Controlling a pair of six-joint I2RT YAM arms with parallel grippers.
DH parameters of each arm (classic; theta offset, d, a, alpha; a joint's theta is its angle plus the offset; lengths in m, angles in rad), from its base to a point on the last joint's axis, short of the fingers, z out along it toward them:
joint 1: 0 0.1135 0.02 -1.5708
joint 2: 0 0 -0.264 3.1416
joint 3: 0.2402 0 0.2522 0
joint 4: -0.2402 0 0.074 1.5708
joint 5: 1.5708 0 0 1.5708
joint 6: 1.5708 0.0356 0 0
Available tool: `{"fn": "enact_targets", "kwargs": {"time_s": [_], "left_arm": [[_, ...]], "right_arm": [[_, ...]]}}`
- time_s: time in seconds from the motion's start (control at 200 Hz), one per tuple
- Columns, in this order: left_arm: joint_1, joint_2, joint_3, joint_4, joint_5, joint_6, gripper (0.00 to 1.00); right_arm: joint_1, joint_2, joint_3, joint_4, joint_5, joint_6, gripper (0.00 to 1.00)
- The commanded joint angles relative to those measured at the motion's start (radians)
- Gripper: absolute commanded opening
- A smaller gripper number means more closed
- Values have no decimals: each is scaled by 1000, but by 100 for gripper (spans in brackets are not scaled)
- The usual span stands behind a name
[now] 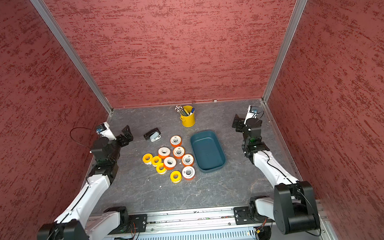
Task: Put the sealing tape into the storage box
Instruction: Adjust the storage box at the center of the board.
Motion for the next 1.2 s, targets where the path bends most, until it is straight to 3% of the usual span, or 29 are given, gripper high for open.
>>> {"fn": "enact_targets", "kwargs": {"time_s": [0.0,0.16,0.371,0.536,0.792,0.897,1.007,1.192], "left_arm": [[2,-47,44,-231,118,-97,100],[20,-73,115,-466,207,-229,100],[50,-119,165,-682,220,-290,100],[60,-169,219,-823,288,-273,100],[60,-313,313,-999,300,-204,100],[60,-342,341,-1068,237,-144,100],[63,-403,299,-1067,161,-126,100],[88,-454,278,-1038,203,-119,100]], "right_arm": [[38,18,39,-291,-144,101,92],[144,81,93,-422,-152,105,90],[272,198,148,-500,-61,85,88],[307,271,166,-528,-6,92,79],[321,339,172,-534,10,122,56],[322,361,180,-534,12,139,47],[329,381,196,-541,9,146,37],[337,383,200,-554,16,158,27]]}}
